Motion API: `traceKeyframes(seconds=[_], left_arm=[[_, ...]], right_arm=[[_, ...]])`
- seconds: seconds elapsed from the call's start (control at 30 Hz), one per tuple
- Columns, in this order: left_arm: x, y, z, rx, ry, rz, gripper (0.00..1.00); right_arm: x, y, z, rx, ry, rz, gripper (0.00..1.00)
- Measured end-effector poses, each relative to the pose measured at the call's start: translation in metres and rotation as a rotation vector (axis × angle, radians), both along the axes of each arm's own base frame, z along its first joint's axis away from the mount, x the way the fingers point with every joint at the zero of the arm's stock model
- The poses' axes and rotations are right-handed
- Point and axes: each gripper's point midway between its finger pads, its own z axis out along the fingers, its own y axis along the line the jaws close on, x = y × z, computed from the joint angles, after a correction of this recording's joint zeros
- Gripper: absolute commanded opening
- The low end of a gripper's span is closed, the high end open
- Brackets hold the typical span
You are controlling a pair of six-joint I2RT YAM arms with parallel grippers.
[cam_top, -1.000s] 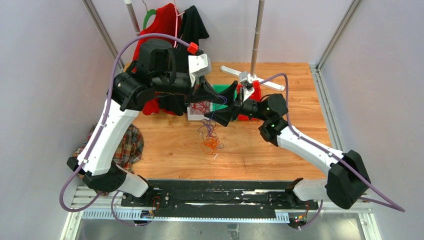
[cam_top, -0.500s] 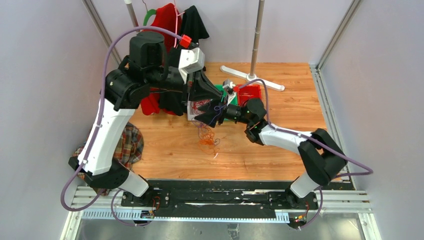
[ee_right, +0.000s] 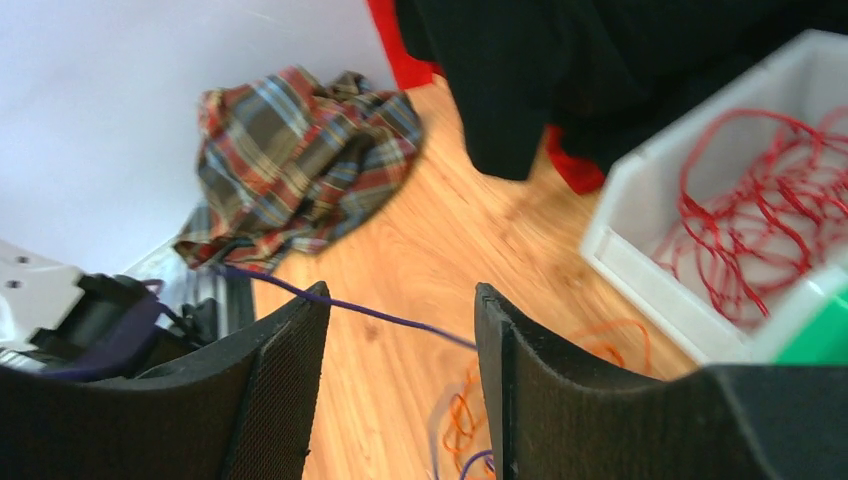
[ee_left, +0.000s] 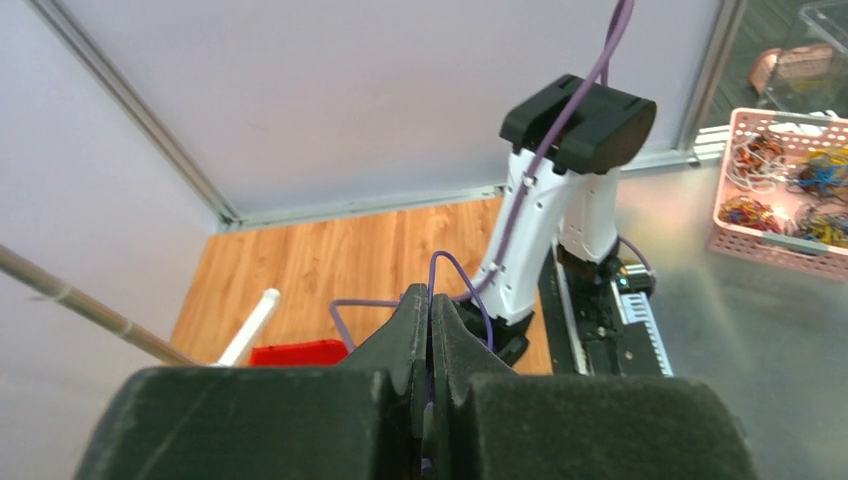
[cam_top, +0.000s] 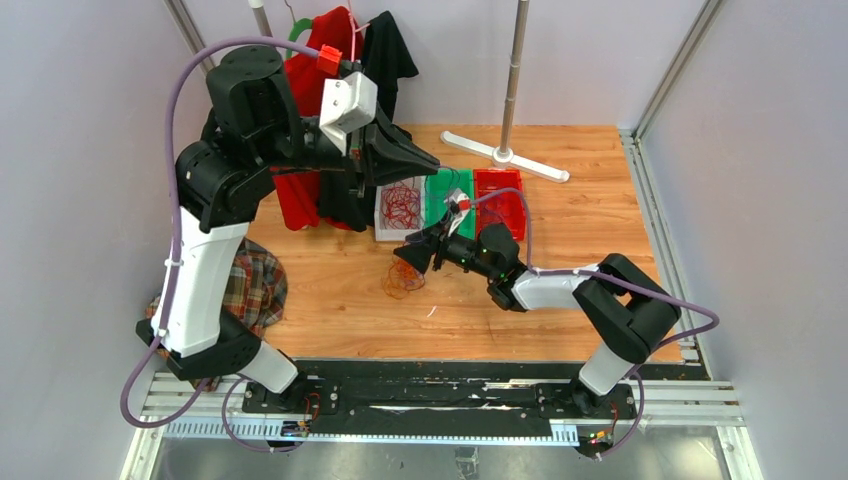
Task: Untangle the cables
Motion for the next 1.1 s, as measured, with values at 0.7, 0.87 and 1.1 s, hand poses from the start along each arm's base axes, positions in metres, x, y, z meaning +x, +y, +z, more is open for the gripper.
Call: traceKeyframes(seconds=[0.7,0.87,1.1], left_arm=[[0.016,0.029,0.128,-0.397,-0.402,0.257,0.0],[0.01,0.049,0.17,-0.524,-0.543,0.333,0.0],[-0.01,0.088,0.228,-0.711,-0.753,0.452,0.0]], right_arm=[[0.011,-0.033,-0.063,-0.131,0.056,-0.182,0.61],[0.011,-0.033,-0.067,-0.138,0.06,-0.183,0.57],[0.015,-0.036,-0.079,-0.16,0.083,-0.211,0.46]])
